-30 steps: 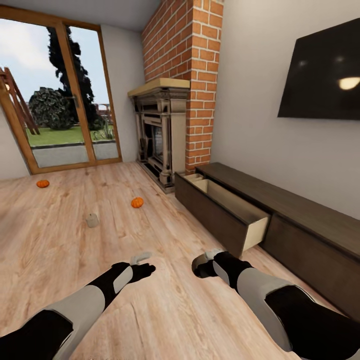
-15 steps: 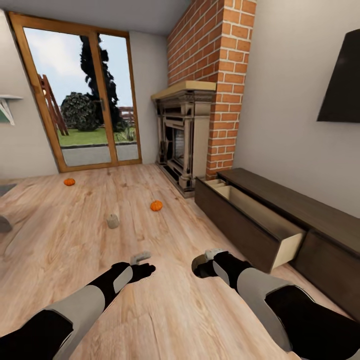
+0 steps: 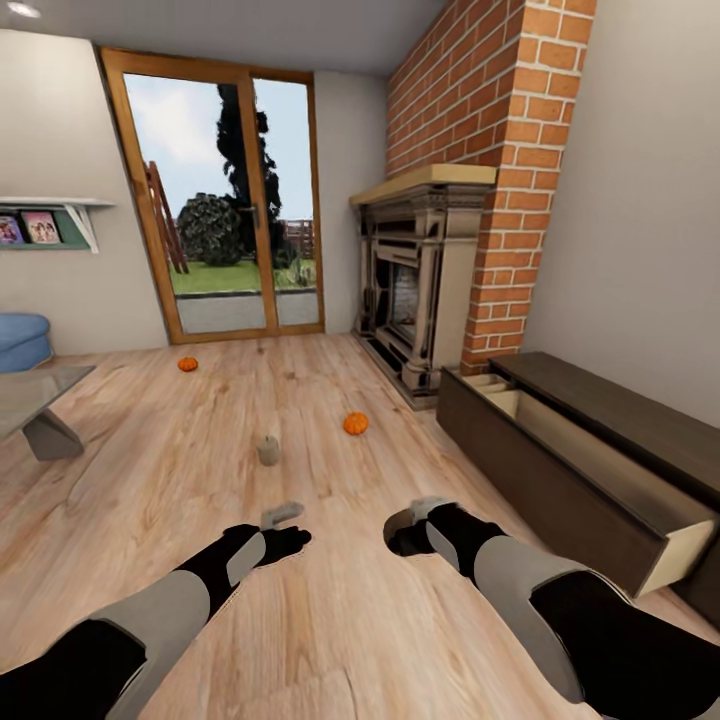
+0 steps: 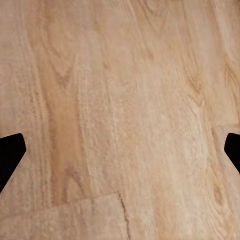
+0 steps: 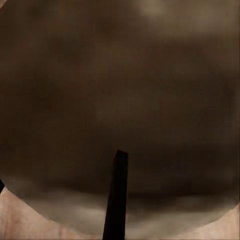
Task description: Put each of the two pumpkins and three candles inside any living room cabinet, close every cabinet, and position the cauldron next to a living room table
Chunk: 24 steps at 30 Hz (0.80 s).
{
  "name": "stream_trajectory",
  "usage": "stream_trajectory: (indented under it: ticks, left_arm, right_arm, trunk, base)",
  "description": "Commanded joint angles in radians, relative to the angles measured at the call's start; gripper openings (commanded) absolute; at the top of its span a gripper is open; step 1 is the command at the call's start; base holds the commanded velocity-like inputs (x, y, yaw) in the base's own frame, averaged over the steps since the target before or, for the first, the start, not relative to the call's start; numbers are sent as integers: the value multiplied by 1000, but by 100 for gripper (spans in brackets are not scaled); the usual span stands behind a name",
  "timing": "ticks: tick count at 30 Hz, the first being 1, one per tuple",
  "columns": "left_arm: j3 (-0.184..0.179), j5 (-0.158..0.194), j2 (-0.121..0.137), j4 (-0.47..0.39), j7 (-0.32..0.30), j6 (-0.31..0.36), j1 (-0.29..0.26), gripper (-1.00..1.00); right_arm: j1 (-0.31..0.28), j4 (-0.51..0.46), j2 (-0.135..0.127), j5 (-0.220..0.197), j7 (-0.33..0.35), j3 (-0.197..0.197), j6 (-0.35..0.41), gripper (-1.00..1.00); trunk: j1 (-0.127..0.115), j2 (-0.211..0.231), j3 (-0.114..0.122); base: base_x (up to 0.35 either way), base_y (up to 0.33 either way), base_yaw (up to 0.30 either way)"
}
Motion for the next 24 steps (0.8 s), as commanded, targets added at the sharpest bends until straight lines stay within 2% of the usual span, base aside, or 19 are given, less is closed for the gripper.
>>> stream_trajectory:
  ticks: [1,9,24]
  left_arm:
    - [-7,10,0,-2,5,3,0,100]
    - [-7,11,0,0,5,-33,0,100]
    - [-7,10,-2,1,5,-38,0,100]
  right_arm:
    - [-1,-1,0,-10,1,8,5,-100]
    - [-1,-1,0,-9,1,8,5,-100]
    - [-1,-2,0,-10,2,8,5,-100]
  trunk:
    - [0,0,0]
    - [0,0,8]
    - [0,0,24]
  base:
    - [288,164,233]
    - [302,128,232]
    - [320,65,232]
